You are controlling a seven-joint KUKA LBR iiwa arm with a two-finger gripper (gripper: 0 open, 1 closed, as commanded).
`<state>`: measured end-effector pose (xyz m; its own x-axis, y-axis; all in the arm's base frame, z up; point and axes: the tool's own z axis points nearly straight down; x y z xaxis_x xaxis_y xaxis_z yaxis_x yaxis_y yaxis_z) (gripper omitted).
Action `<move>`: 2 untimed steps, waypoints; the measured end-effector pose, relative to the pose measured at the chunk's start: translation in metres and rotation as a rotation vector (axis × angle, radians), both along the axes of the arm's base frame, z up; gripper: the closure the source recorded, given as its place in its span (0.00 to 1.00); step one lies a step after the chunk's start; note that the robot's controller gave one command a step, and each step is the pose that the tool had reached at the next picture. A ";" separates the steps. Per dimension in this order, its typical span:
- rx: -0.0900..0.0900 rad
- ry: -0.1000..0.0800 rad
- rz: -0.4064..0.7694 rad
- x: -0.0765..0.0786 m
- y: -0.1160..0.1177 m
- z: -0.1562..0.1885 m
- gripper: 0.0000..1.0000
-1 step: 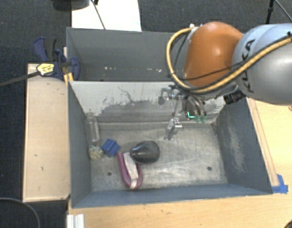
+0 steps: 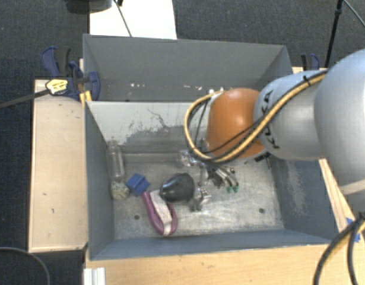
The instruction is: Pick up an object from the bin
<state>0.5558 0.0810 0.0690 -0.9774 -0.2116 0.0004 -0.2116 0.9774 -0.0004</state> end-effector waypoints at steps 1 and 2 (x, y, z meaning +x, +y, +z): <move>0.000 0.001 -0.004 0.001 0.000 0.003 1.00; 0.006 -0.010 0.045 -0.019 0.078 0.107 1.00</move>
Offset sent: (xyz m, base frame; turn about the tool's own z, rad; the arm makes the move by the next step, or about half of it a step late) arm 0.0000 0.0000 0.0000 0.0000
